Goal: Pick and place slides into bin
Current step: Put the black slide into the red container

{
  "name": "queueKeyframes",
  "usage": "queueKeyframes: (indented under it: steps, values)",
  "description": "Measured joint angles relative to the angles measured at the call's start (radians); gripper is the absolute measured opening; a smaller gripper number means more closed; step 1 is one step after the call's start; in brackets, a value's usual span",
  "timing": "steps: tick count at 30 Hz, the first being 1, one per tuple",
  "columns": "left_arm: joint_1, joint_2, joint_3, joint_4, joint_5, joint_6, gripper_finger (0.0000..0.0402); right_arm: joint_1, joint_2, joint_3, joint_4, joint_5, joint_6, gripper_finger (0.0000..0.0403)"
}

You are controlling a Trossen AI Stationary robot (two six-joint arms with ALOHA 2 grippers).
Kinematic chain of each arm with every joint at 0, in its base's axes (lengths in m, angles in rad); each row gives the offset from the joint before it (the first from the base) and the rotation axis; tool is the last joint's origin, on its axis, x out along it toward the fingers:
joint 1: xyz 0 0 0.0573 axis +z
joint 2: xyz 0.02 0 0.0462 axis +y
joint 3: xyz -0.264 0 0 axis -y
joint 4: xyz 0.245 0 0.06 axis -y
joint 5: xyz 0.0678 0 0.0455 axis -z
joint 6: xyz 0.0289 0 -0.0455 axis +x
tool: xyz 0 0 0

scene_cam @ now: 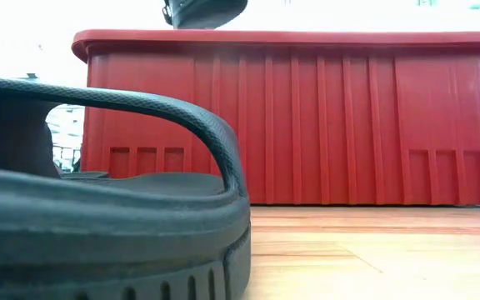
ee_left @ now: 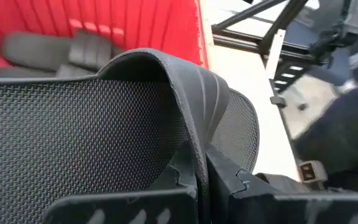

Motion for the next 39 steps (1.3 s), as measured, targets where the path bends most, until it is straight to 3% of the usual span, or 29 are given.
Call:
queueKeyframes:
  steps: [3,12,18,25,33,39]
  values:
    - [0.066,0.036,0.0,-0.004,0.091,0.007,0.0001,0.0,-0.011,0.0,-0.033,0.0,-0.045,0.0]
    - [0.179,0.136,0.0,-0.063,0.163,0.171,0.0001,-0.001,-0.031,-0.043,-0.046,-0.078,0.003,0.0]
    - [0.257,0.199,0.0,-0.182,0.219,0.33,0.0001,-0.027,-0.103,-0.162,0.125,-0.052,0.034,0.0]
    - [0.311,0.28,0.0,-0.309,0.179,0.545,0.0001,-0.027,-0.147,-0.285,0.323,-0.022,0.083,0.0]
    - [0.303,0.358,0.0,-0.324,0.136,0.704,0.0001,-0.027,-0.149,-0.323,0.332,0.154,0.126,0.0]
    - [0.284,0.424,0.0,-0.319,0.068,0.802,0.0001,-0.027,-0.151,-0.323,0.358,0.161,0.125,0.0]
